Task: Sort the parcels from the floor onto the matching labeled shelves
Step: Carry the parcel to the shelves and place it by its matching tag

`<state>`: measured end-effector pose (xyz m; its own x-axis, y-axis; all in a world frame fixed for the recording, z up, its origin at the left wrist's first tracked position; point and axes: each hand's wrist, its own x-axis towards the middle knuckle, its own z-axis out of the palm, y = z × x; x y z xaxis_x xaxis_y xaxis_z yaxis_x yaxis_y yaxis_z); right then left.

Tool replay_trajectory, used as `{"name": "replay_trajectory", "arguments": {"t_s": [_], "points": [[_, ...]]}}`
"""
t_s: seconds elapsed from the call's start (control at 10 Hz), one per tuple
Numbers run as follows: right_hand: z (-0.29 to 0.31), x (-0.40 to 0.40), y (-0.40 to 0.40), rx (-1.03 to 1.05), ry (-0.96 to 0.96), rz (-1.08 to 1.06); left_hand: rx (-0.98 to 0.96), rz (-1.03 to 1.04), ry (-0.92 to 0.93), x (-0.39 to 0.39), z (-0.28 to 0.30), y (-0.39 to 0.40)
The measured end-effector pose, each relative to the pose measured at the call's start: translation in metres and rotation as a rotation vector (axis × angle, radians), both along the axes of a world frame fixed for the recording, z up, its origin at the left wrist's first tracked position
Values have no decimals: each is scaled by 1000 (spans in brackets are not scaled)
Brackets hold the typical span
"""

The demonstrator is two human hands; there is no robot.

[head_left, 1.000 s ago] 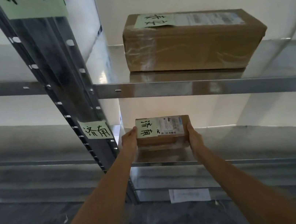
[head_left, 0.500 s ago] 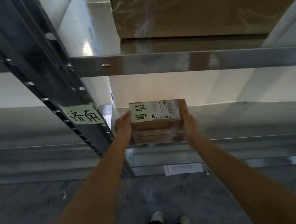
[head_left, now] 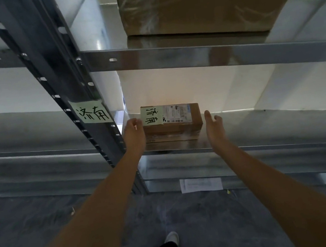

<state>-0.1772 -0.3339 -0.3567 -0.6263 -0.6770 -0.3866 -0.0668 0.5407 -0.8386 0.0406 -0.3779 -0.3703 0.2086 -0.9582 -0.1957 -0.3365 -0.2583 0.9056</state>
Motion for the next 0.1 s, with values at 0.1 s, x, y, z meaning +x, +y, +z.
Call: {"name": "replay_trajectory", "arguments": {"t_s": [0.1], "points": [[14,-6,30,-39,65,-2,-13,-78,-155,-10,3,26]]}}
